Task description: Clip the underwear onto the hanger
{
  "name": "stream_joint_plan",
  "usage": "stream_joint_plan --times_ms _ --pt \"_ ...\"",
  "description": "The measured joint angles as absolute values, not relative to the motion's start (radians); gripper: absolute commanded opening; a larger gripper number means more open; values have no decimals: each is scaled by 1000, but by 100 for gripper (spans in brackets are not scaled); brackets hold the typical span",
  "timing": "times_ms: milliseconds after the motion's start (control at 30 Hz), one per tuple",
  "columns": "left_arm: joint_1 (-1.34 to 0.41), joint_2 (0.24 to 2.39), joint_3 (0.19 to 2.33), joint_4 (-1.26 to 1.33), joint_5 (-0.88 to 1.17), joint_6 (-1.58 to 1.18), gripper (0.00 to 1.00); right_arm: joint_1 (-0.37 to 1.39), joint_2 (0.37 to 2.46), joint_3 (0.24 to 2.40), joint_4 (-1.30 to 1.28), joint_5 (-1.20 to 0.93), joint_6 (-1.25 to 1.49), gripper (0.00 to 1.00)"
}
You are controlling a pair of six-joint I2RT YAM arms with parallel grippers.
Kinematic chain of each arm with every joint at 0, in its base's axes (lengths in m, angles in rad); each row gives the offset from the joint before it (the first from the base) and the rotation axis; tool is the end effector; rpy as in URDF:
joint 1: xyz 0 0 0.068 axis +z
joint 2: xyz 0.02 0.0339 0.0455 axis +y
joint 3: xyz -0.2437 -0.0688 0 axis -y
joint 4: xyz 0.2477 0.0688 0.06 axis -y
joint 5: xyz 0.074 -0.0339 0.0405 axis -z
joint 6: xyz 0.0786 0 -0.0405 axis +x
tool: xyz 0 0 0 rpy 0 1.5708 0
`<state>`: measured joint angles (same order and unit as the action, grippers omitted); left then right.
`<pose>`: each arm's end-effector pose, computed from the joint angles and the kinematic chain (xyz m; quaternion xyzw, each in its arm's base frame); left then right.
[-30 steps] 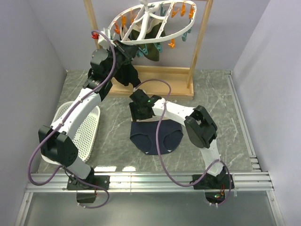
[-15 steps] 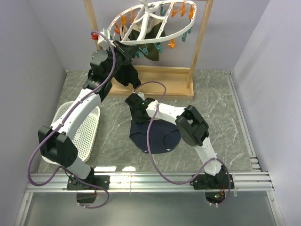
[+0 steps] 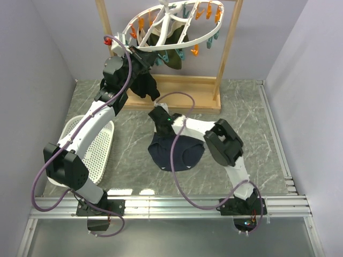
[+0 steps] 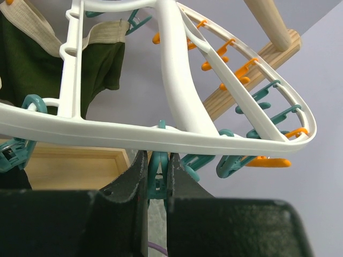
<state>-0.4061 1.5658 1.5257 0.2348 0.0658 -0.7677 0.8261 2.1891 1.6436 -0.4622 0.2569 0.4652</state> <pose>0.3822 -0.1700 0.4367 -0.0891 0.6289 -0.4450 0.6313 0.3429 0.3425 0.1080 -0.1360 0.9436 0.0675 0.2941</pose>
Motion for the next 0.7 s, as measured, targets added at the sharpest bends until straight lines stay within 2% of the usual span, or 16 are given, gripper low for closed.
stream_joint_plan --times_ms 300,467,700 --pt "-398 1566 1525 235 99 -764 0 768 1792 1153 -12 221 223 0" --pt "-395 1566 1525 235 112 -759 0 752 1682 1052 284 185 76 0" --pt "-387 1566 1525 237 138 -753 0 720 1671 973 557 136 -75 0"
